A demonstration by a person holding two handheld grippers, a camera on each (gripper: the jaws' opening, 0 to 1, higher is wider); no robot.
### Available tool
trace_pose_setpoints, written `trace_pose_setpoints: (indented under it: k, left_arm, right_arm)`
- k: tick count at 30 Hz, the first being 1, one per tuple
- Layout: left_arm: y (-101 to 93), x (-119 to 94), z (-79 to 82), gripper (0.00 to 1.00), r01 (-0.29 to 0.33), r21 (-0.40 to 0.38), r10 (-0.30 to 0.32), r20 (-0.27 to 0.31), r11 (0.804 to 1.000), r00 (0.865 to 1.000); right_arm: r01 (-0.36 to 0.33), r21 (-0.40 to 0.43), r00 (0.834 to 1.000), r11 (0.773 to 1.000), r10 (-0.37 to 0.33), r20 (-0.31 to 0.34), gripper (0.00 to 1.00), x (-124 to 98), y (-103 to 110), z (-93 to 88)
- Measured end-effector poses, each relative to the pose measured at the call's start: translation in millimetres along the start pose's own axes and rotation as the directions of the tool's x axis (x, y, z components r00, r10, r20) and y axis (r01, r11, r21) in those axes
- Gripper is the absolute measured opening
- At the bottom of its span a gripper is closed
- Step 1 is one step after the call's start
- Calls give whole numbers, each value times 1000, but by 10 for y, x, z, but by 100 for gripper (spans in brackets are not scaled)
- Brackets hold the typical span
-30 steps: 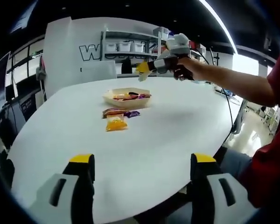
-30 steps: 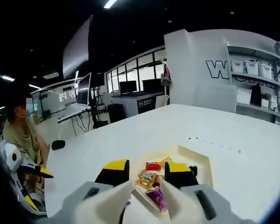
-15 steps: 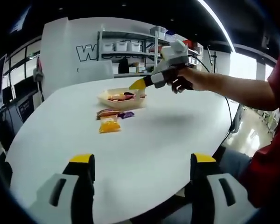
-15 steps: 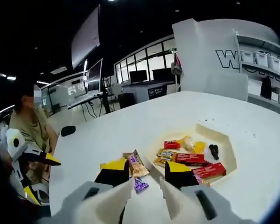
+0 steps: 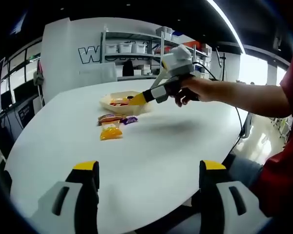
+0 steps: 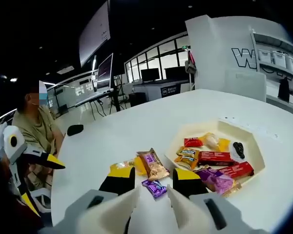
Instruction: Place the target food into the container with the food tongs after gripping and lifting it, then release it inside without dropping or visibly crushing the food.
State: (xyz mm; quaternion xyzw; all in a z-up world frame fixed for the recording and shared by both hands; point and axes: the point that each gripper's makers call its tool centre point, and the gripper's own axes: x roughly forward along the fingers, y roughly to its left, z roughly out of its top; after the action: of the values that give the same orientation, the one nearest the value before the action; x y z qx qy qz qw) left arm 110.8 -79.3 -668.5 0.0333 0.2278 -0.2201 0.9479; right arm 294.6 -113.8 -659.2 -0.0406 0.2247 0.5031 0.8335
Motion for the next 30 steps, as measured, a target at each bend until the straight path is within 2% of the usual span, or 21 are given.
trace_pose_setpoints:
  k: [6,12,15,25,30]
  left_arm:
    - [48,-25,-28,82,-12,-9,12,-2,1000,1000]
    - [60,-36,-30,82,-14,-9,14,-4,1000,1000]
    - [69,-40,-39,82,-15,-7,15,-10,1000,1000]
    - [69,-35,-51,82,-11,-20,11,-6,1000,1000]
    - [69,-24,-24,82,-9,-17,9,-1,1000,1000]
  right_arm:
    - [-18,-44,1000,999,18,-9,26,88,65,-38]
    - [-14,-50,1000,999,14,-6,26,147,53,-25]
    - [-4,-107,999,994,0,-34,26,180,14,-98]
    - [2,-137,998,991,-10,-54,25,172,-11,-151]
    - [19,-97,998,995,-25,-58,24,115,-58,-159]
